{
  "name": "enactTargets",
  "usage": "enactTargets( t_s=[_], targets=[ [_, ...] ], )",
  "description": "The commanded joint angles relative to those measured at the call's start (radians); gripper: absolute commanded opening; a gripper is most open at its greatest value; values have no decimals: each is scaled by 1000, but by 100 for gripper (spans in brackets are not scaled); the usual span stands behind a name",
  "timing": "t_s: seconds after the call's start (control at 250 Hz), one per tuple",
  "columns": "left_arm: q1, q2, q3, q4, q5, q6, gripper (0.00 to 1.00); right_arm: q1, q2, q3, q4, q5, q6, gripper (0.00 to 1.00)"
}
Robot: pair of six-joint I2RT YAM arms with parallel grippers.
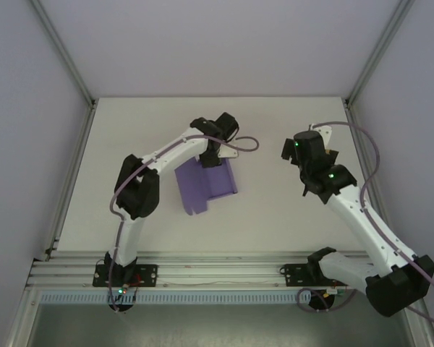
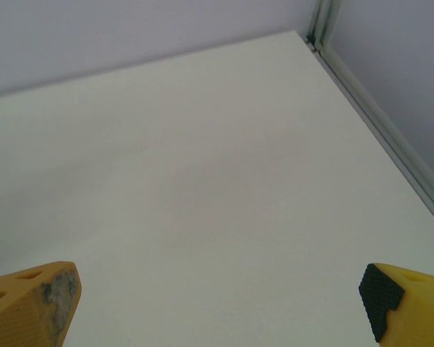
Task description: Assemble paper box
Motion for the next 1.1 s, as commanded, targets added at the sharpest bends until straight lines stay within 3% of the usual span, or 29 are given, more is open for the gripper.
enactTargets(
  t_s=[0.0,0.196,0.276,0.572,0.632,0.811,0.947,1.095],
  targets=[
    [-32,40,30,-137,-133,129,0,-11,11,34,-109,12,-28,100],
    [-68,119,-5,-34,-217,161,0,-14,-16,5,-48,9,-62,100],
    [-85,146,-18,-3,-204,167,6,-14,-26,-9,-15,-18,-77,100],
    [-117,285,-28,26,-242,77,4,-13,10,-1,-1,-46,-107,100],
    [-120,296,-26,29,-226,64,10,-13,16,-4,2,-51,-102,100],
    [-120,273,-12,30,-233,56,41,-13,22,-16,12,-67,-96,100],
    [-120,199,-9,19,-158,76,52,-13,16,-27,23,-86,-100,100],
    [-119,106,-35,20,-104,90,57,-14,9,-34,29,-120,-125,100]
  ],
)
